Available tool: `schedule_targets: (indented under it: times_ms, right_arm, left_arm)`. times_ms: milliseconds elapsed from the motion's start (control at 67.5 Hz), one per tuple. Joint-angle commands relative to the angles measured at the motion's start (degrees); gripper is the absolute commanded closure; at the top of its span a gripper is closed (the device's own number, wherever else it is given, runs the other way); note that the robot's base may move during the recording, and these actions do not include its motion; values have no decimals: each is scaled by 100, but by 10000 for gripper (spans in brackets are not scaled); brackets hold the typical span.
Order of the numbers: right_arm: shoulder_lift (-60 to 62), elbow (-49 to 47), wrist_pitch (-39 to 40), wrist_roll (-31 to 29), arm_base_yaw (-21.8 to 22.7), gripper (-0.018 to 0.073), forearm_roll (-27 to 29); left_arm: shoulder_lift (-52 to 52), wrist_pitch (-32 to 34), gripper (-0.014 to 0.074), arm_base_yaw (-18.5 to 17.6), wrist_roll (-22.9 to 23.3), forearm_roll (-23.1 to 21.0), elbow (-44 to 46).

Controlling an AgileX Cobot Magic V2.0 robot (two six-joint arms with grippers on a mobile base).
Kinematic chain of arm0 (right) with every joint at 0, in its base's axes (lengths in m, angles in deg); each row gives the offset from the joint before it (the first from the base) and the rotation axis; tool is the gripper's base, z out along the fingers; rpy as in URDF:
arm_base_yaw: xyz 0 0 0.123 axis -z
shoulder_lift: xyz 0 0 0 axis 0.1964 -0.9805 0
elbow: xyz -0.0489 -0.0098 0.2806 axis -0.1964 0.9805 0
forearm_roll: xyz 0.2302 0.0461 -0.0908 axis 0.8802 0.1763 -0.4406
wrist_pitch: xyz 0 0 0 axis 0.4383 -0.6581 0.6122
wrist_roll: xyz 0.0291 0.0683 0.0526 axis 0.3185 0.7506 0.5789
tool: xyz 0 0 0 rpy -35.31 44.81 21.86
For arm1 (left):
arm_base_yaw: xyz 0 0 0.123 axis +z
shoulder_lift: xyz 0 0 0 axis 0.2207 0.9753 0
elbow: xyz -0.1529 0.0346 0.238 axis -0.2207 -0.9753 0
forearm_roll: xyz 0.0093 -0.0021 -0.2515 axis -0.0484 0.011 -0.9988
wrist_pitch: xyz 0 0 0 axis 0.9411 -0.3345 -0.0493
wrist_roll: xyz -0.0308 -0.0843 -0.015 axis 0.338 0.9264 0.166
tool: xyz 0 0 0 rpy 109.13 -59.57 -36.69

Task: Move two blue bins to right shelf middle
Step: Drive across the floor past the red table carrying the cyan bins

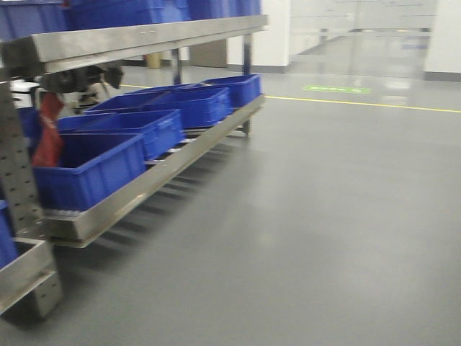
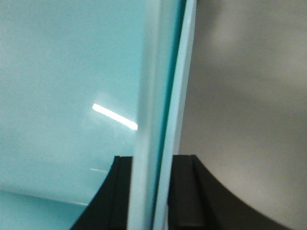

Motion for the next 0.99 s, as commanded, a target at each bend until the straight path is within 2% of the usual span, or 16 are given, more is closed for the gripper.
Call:
schedule_targets:
  times_ms: [0,978]
  right_arm:
    - [67,-111,520,-83,-12,713,205]
    - [67,-111,520,-83,-12,713,205]
  left_arm:
    - [-92,429,707,-52,-96,-442,110]
    - [-92,429,707,-52,-96,-442,110]
